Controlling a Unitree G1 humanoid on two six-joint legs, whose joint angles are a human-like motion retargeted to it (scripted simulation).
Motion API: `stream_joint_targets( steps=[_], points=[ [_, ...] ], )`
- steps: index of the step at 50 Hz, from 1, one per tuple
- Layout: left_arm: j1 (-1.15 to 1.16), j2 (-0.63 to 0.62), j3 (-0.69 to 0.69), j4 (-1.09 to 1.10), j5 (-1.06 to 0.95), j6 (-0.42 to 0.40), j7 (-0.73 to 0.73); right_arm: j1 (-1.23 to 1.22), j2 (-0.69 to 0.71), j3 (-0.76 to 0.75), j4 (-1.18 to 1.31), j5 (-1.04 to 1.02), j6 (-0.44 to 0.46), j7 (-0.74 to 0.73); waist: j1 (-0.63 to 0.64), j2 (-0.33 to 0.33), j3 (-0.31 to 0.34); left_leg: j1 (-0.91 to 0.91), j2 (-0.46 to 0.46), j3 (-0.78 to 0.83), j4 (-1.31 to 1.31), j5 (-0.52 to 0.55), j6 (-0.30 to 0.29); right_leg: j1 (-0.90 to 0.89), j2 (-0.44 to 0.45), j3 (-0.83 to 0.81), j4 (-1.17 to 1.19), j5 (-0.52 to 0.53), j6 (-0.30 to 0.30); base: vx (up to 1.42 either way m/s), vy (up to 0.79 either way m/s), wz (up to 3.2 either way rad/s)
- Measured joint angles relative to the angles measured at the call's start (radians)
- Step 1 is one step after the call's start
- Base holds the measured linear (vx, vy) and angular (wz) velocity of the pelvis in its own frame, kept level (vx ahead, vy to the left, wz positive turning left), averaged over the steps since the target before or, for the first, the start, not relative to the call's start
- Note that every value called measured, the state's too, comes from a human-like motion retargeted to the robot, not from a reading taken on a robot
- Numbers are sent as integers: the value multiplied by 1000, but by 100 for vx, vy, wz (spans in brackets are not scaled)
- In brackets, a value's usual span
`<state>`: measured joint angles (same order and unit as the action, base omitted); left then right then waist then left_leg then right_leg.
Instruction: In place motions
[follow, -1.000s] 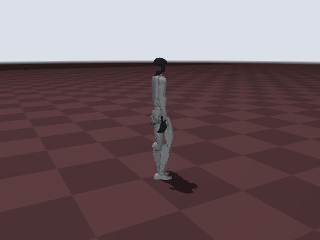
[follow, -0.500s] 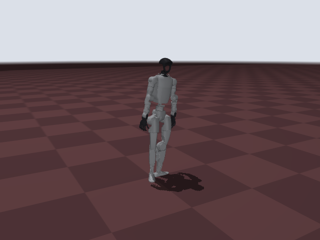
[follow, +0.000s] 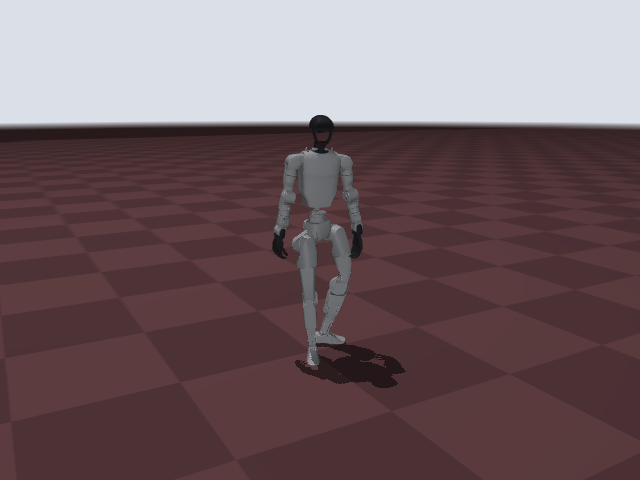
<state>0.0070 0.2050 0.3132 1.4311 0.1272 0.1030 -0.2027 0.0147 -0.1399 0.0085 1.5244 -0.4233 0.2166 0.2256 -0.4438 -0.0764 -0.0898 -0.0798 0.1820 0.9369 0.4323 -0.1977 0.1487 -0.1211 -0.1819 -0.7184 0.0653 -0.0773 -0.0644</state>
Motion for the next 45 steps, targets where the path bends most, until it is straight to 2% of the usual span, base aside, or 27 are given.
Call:
stream_joint_targets(
  steps=[2,5,8,10,13,15,18,20,22,26,30,33,37,40,43,45],
  points=[
    [5,-11,24,24,-2,-1,14,-19,-10,28,-37,-31,-14,-2,208,-42,3,-42,-78,-43,4,-48,0,-38,-7,223,37,-19,13,-8,3,-408],
    [16,-32,35,52,-20,0,20,-38,-21,33,-101,-48,-42,-25,281,-29,63,-107,-212,-329,-105,-28,41,-30,26,280,30,3,-1,-5,0,-196],
    [44,-52,30,71,-34,-2,6,-59,-33,40,-149,-36,-56,-11,358,16,106,-122,-309,-555,-257,65,86,-5,99,346,18,13,-10,9,-9,-192],
    [60,-50,29,84,-36,0,-2,-82,-32,37,-169,-29,-53,3,415,4,127,-105,-268,-576,-291,133,113,30,173,419,7,-8,-72,28,-65,-197],
    [127,-80,46,109,-27,2,-10,-68,-2,47,-171,-17,-43,-9,270,95,81,-72,-242,-562,-304,101,113,45,199,361,-11,-4,-24,16,31,65],
    [130,-87,60,115,-17,8,-10,-75,26,51,-175,39,-30,-31,183,107,80,-100,-246,-606,-288,110,113,37,188,320,-9,-10,-13,-7,7,101],
    [123,-79,45,99,-13,9,-4,-71,40,38,-155,156,-46,-27,226,84,123,-52,-241,-562,-309,111,113,67,196,371,3,-15,-19,2,1,-66],
    [122,-72,32,87,-2,17,-2,-53,36,41,-133,202,-53,19,275,73,117,-29,-252,-559,-321,109,113,77,191,396,8,-15,-15,22,0,-80],
    [120,-71,37,73,-6,21,5,-34,34,37,-116,167,-42,49,294,68,97,-22,-256,-544,-334,109,113,75,185,393,11,-16,-8,17,3,-14],
    [94,-71,40,46,-60,12,5,-21,21,36,-93,65,-38,8,307,63,89,-23,-263,-561,-337,110,113,80,182,375,16,-27,5,6,1,20],
    [59,-75,56,30,-71,20,-5,-22,-1,51,-75,9,-36,-17,321,80,71,-56,-252,-580,-331,115,113,47,184,409,77,-48,43,2,2,4],
    [55,-65,27,3,-66,13,-9,-22,-8,37,-72,35,-22,-16,281,104,74,-72,-244,-632,-330,134,113,14,195,444,128,-45,46,2,2,100],
    [58,-43,-4,-39,-17,16,-20,-25,-10,25,-77,115,-22,-18,211,115,95,-91,-260,-737,-317,165,113,-25,215,628,167,-32,43,-2,1,171],
    [72,-39,-18,-59,2,12,-7,-22,-16,27,-86,142,-33,-18,223,111,101,-112,-279,-790,-303,184,113,-36,231,733,187,-43,53,2,2,136],
    [79,-46,-12,-69,-1,16,-11,-27,-23,49,-87,137,-40,-26,275,104,126,-118,-294,-816,-303,224,113,-11,184,604,182,-69,29,-3,8,103],
    [73,-52,-2,-71,1,22,-19,-33,-34,65,-82,126,-42,-29,375,82,144,-116,-308,-769,-317,255,113,22,173,565,166,-81,1,-9,14,61]
  ],
)
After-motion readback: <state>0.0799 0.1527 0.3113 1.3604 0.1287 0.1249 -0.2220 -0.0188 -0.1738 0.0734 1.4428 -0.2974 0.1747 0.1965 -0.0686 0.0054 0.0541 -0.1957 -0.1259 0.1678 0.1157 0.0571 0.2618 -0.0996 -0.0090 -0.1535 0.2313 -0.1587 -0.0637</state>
